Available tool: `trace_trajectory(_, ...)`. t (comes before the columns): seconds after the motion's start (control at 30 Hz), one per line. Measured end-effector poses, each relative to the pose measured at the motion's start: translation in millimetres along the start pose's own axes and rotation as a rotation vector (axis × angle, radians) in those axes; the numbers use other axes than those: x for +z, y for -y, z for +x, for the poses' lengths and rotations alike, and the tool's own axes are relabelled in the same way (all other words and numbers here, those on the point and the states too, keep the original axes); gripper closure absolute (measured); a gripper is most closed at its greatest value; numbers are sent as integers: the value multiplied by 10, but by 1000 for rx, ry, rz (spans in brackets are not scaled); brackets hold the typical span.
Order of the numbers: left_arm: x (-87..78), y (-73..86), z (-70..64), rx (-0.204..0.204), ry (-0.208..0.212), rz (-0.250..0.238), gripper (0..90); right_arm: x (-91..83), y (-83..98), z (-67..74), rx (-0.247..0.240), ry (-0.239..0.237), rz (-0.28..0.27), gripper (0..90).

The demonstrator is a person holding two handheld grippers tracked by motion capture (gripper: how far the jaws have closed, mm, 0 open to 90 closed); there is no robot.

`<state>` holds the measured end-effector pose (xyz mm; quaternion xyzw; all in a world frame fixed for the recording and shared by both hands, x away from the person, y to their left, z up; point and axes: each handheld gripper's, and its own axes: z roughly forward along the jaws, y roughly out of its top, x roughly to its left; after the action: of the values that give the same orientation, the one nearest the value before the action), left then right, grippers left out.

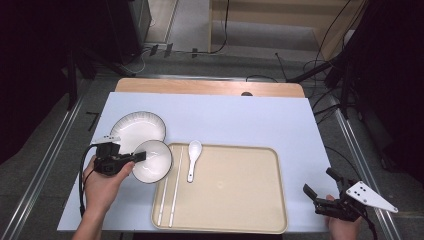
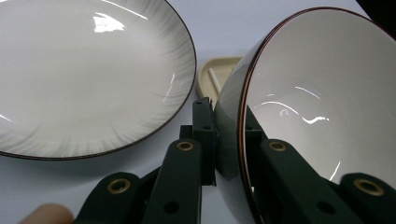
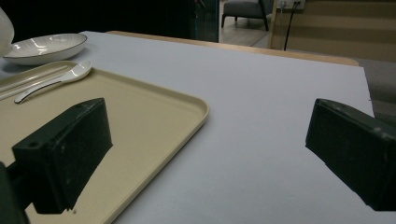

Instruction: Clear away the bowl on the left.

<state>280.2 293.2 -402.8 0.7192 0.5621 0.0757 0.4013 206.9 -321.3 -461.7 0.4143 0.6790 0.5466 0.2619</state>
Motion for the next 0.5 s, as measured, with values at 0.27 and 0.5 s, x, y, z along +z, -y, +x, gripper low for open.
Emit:
trace_trajectory(0.27, 9, 66, -124, 26, 28, 18, 834, -1, -1, 2, -1, -1, 1, 2)
trace_trajectory(0.5, 53, 118, -275, 56, 65, 43, 834, -8, -7, 8, -2, 2, -1, 2)
